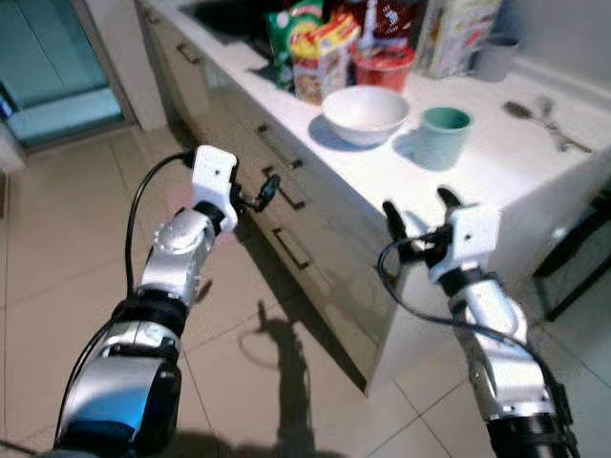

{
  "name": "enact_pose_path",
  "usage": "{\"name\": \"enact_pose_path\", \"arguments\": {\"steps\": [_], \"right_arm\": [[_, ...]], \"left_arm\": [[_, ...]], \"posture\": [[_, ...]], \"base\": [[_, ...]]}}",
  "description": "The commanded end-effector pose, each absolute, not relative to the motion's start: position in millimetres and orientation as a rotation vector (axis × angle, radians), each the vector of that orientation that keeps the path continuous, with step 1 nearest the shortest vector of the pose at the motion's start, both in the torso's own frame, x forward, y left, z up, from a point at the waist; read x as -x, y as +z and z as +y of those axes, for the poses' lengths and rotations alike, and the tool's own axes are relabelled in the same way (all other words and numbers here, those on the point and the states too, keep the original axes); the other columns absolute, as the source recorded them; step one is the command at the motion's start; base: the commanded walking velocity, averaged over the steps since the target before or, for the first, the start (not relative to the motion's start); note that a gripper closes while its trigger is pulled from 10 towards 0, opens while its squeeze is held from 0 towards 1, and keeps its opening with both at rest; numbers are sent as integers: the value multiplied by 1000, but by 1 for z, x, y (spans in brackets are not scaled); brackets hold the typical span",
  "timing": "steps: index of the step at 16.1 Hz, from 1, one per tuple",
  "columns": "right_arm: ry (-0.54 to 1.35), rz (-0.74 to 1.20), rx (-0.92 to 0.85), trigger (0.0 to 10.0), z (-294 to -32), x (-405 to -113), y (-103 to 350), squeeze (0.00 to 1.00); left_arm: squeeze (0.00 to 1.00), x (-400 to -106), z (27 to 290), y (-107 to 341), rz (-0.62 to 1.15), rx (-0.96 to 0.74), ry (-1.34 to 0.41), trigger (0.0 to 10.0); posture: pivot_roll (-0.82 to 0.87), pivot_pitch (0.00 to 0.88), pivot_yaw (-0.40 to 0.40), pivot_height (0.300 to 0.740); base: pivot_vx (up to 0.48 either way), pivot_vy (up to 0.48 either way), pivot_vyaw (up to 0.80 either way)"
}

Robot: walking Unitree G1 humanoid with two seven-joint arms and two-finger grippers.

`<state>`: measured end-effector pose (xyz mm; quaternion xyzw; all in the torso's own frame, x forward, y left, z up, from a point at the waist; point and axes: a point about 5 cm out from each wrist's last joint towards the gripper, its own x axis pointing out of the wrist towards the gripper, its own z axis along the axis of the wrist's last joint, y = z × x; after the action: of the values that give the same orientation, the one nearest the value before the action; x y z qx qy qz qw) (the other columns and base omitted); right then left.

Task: Setting the table

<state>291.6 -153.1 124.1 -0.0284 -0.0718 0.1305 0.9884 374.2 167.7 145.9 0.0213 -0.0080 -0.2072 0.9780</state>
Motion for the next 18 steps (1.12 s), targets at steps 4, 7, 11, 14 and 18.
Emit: {"name": "enact_pose_path", "arguments": {"steps": [4,7,11,14,18], "right_arm": [[256,28,70,10000,-180,-275,78,0],[241,55,113,10000,-202,-251,60,0],[297,-35,88,10000,-189,-231,78,0],[287,-116,128,10000,-181,-217,92,0],[250,-112,153,10000,-182,-220,88,0]], "left_arm": [[0,-350,199,121,72,28,-498,10000],[0,-318,236,98,146,-1,-511,10000],[0,-279,240,71,178,163,-492,10000],[0,-256,220,56,98,192,-458,10000],[0,-255,210,63,10,181,-392,10000]], "posture": [[-35,0,57,740],[-21,0,48,740],[-23,0,42,740],[-28,0,32,740],[-22,0,21,740]], "base": [[0,0,0],[0,0,0],[0,0,0],[0,0,0],[0,0,0]]}}
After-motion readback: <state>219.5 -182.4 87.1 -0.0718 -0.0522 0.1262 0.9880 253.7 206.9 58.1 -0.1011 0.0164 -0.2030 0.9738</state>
